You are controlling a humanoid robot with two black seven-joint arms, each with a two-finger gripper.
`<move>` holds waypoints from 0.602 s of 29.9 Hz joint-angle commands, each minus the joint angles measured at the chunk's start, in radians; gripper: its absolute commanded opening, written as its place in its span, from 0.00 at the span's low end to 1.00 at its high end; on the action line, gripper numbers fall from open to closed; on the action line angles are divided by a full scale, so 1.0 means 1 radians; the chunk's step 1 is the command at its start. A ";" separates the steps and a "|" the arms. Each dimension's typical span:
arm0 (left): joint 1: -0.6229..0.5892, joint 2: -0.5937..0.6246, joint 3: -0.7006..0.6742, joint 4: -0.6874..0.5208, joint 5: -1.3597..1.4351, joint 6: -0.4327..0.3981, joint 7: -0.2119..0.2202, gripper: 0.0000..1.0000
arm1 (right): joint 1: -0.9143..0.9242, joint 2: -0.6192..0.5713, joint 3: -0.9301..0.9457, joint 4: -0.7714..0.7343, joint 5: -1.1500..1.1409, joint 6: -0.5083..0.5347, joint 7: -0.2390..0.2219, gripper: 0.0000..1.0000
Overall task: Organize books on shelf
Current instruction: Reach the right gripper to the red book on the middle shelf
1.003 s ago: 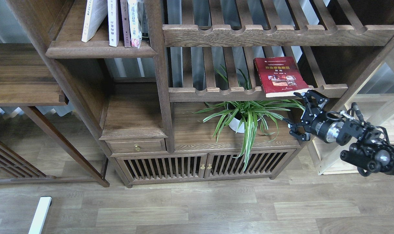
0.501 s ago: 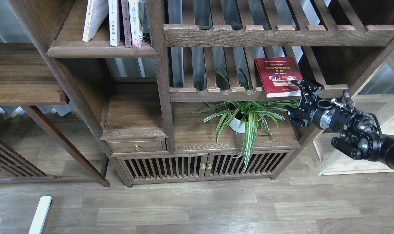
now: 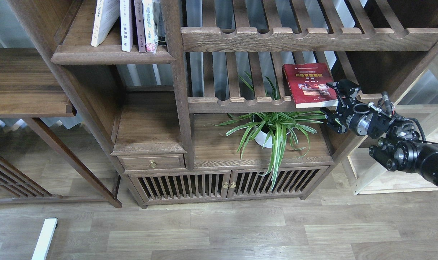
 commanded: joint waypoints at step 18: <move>0.002 -0.003 -0.001 0.025 0.000 0.002 -0.003 0.89 | 0.007 0.002 0.008 0.011 0.004 0.000 0.000 0.03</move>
